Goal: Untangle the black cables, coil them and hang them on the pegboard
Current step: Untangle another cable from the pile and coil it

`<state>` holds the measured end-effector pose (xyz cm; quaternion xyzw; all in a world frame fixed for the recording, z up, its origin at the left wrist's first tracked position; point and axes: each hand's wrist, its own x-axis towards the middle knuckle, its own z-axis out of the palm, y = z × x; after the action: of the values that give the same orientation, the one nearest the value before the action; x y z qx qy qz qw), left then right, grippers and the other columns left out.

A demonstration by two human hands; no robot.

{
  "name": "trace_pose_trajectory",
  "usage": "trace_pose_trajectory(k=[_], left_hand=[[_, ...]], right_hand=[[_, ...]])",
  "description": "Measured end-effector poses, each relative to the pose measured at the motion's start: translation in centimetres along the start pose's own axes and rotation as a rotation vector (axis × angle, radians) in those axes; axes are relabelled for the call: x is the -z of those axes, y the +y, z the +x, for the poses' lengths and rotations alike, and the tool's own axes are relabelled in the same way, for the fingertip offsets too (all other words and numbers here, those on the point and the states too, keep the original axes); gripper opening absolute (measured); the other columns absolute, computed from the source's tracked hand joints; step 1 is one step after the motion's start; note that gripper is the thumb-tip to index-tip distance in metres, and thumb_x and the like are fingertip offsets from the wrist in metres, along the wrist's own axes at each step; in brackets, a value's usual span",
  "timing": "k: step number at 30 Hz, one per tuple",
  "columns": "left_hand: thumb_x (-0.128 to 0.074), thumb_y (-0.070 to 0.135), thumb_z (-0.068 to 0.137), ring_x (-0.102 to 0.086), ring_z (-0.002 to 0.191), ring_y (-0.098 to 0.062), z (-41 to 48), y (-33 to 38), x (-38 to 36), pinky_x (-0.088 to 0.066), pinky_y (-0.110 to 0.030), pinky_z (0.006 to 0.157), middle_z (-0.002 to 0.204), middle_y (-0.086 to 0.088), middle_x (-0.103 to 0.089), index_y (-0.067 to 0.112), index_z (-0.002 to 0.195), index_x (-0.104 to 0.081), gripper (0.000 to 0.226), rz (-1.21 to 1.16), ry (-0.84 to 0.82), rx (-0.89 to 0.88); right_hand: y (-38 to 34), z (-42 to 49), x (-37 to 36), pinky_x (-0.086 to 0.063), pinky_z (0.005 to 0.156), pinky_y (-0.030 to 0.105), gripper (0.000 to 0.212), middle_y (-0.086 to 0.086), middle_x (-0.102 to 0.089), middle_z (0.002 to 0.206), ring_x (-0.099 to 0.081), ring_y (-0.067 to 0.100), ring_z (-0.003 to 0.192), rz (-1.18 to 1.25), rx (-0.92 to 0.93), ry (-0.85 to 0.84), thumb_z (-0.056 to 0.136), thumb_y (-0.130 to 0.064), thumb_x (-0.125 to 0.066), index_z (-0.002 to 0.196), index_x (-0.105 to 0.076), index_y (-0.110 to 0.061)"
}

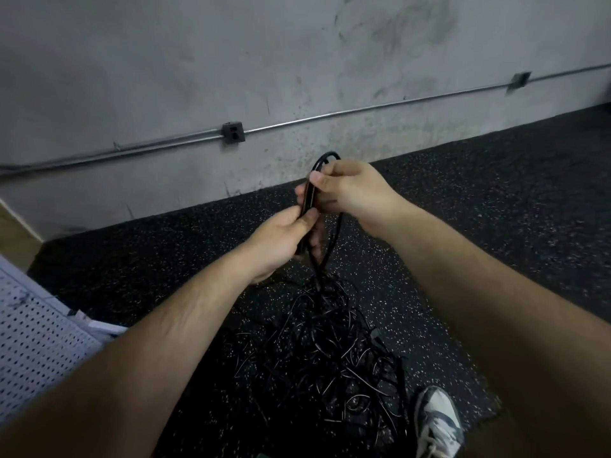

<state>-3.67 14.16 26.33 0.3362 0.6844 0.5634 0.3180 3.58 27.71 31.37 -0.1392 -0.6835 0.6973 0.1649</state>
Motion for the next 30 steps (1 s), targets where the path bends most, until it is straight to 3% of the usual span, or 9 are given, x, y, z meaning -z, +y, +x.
trace_pose_trajectory(k=[3, 9, 13, 15, 18, 21, 24, 28, 30], left_hand=[[-0.041, 0.023, 0.111, -0.052, 0.062, -0.014, 0.0, 0.4, 0.2, -0.051, -0.036, 0.068, 0.067, 0.004, -0.050, 0.014, 0.088, -0.052, 0.026, 0.030, 0.042, -0.070], [-0.043, 0.022, 0.110, -0.049, 0.060, -0.012, 0.0, 1.8, 1.4, -0.057, -0.050, 0.076, 0.066, 0.006, -0.049, 0.020, 0.096, -0.061, 0.023, -0.039, 0.150, -0.162], [-0.042, 0.025, 0.110, -0.047, 0.059, -0.011, -0.3, 2.8, 2.2, -0.055, -0.039, 0.069, 0.063, 0.008, -0.047, 0.011, 0.092, -0.055, 0.027, -0.071, 0.196, -0.213], [-0.041, 0.024, 0.110, -0.048, 0.059, -0.012, -0.5, 2.9, 2.3, -0.058, -0.040, 0.071, 0.064, 0.008, -0.048, 0.009, 0.093, -0.055, 0.026, -0.087, 0.183, -0.228], [-0.041, 0.026, 0.110, -0.065, 0.067, -0.016, -0.3, 2.8, 3.2, -0.061, -0.046, 0.082, 0.073, 0.003, -0.063, 0.010, 0.101, -0.060, 0.026, -0.119, 0.283, -0.206], [-0.040, 0.028, 0.110, -0.073, 0.089, -0.019, -0.4, 2.6, 4.8, -0.062, -0.038, 0.079, 0.104, -0.005, -0.071, 0.016, 0.115, -0.061, 0.025, -0.056, 0.401, -0.124], [-0.042, 0.033, 0.109, -0.060, 0.074, -0.011, -0.6, 1.8, 5.7, -0.056, -0.033, 0.070, 0.091, 0.003, -0.065, 0.023, 0.108, -0.061, 0.021, 0.264, 0.504, -0.099], [-0.043, 0.032, 0.109, -0.058, 0.079, -0.008, -0.2, 1.5, 6.8, -0.052, -0.039, 0.084, 0.084, 0.014, -0.057, 0.024, 0.113, -0.062, 0.021, 0.308, 0.591, -0.108], [-0.044, 0.033, 0.108, -0.059, 0.079, -0.009, -0.2, 1.7, 7.1, -0.054, -0.039, 0.083, 0.091, 0.008, -0.065, 0.022, 0.112, -0.064, 0.024, 0.284, 0.615, -0.098]], right_hand=[[-0.2, 0.2, 0.2, -0.060, 0.071, 0.030, 0.011, 0.013, -0.077, 0.101, -0.076, 0.020, 0.089, -0.006, 0.000, 0.003, 0.103, -0.010, -0.058, 0.104, -0.059, 0.000], [0.8, -0.3, 0.2, -0.056, 0.094, 0.053, 0.027, 0.016, -0.071, 0.094, -0.069, 0.034, 0.089, -0.066, -0.042, -0.237, 0.102, -0.017, -0.058, 0.118, -0.062, 0.004], [3.8, -1.0, 0.7, -0.050, 0.104, 0.043, 0.042, -0.005, -0.070, 0.125, -0.064, 0.015, 0.119, -0.394, -0.240, -0.551, 0.096, -0.029, -0.063, 0.136, -0.054, -0.020], [5.3, -1.2, 0.2, -0.053, 0.095, 0.034, 0.030, -0.008, -0.073, 0.117, -0.066, 0.003, 0.109, -0.664, -0.266, -0.580, 0.100, -0.029, -0.062, 0.129, -0.060, -0.021], [4.9, -1.0, 0.1, -0.053, 0.067, 0.018, 0.015, -0.001, -0.076, 0.094, -0.070, 0.001, 0.078, -0.665, -0.198, -0.383, 0.104, -0.017, -0.054, 0.106, -0.068, -0.013], [2.6, -0.7, 1.6, -0.060, 0.069, 0.026, 0.017, 0.005, -0.075, 0.091, -0.073, 0.019, 0.082, -0.402, -0.074, -0.024, 0.105, -0.013, -0.051, 0.104, -0.068, -0.009], [0.7, -0.3, 3.4, -0.059, 0.065, 0.032, 0.018, 0.006, -0.074, 0.086, -0.068, 0.020, 0.075, -0.341, -0.045, 0.241, 0.106, -0.013, -0.049, 0.107, -0.067, -0.008], [0.0, -0.9, 4.7, -0.055, 0.054, 0.025, 0.011, 0.001, -0.071, 0.072, -0.067, 0.013, 0.061, -1.115, -0.441, -0.111, 0.097, -0.010, -0.061, 0.099, -0.071, -0.006], [0.1, -1.5, 4.8, -0.063, 0.067, 0.030, 0.015, 0.001, -0.075, 0.083, -0.073, 0.017, 0.074, -1.327, -0.620, -0.336, 0.094, -0.016, -0.066, 0.105, -0.072, -0.007]])
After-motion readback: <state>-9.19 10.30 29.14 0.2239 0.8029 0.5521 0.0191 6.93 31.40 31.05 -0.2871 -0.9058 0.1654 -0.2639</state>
